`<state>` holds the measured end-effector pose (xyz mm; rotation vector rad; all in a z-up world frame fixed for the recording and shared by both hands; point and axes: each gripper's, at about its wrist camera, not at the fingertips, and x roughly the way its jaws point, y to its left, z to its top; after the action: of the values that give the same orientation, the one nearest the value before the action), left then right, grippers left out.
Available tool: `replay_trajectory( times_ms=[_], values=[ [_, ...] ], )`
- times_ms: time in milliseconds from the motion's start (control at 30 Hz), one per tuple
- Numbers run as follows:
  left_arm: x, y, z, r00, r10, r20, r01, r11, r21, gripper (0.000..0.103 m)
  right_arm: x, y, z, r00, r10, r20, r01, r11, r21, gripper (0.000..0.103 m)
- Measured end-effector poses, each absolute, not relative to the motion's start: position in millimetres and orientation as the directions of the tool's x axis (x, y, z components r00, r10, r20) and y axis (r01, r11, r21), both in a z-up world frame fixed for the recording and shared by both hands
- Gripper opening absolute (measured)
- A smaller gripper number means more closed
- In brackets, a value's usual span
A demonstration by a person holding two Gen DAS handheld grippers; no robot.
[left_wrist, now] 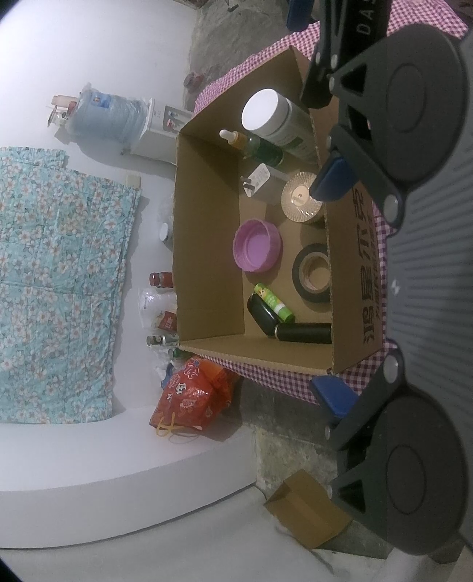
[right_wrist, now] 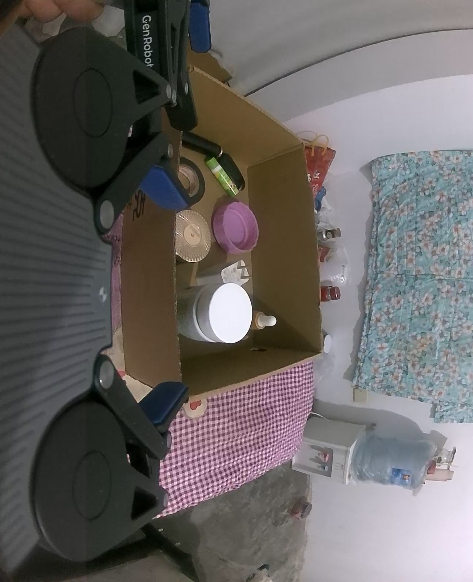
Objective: Organize rigid objects
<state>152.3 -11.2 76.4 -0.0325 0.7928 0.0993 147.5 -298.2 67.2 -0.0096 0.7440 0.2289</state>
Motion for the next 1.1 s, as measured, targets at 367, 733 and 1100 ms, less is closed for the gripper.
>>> replay_trajectory(
  times_ms=[367, 733, 1100],
  values=[
    [151.2, -11.7, 77.5, 0.697, 0.079, -0.712, -0.103, 0.995, 0.010, 0.102, 149.3, -298.8, 66.7, 0.709, 0.207, -0.675, -0.210, 0.974, 0.078, 0.102],
    [152.6, -13.6, 77.5, 0.696, 0.079, -0.713, -0.102, 0.995, 0.010, 0.102, 149.5, -298.9, 66.8, 0.709, 0.207, -0.674, -0.211, 0.974, 0.078, 0.102],
    [152.7, -14.1, 77.7, 0.697, 0.080, -0.713, -0.102, 0.995, 0.011, 0.102, 149.3, -298.9, 66.8, 0.708, 0.207, -0.675, -0.210, 0.975, 0.079, 0.102]
  ],
)
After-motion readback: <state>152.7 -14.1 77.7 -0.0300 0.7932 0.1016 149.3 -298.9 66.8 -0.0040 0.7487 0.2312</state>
